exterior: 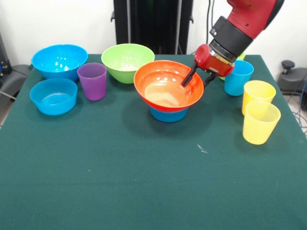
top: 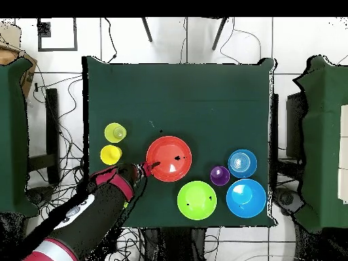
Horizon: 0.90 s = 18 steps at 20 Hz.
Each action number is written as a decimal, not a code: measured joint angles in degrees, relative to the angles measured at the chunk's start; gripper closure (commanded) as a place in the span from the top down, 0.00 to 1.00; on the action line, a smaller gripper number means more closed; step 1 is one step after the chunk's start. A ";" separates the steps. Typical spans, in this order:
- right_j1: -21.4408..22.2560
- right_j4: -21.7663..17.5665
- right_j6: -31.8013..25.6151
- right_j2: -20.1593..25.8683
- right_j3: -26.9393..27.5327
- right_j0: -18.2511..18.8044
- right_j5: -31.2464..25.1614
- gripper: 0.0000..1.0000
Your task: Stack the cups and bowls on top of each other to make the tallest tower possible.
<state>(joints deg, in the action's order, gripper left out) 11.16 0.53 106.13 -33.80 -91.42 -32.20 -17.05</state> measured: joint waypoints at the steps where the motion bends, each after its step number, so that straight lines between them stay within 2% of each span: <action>1: 0.00 0.00 0.00 0.00 0.00 -0.01 0.00 1.00; 10: 0.27 0.00 0.00 0.01 -0.01 -0.01 -0.72 1.00; 18: 3.51 -0.02 0.00 0.13 -0.03 -0.01 -3.32 1.00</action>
<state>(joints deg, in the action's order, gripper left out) 14.67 0.51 106.13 -33.67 -91.45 -32.21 -20.37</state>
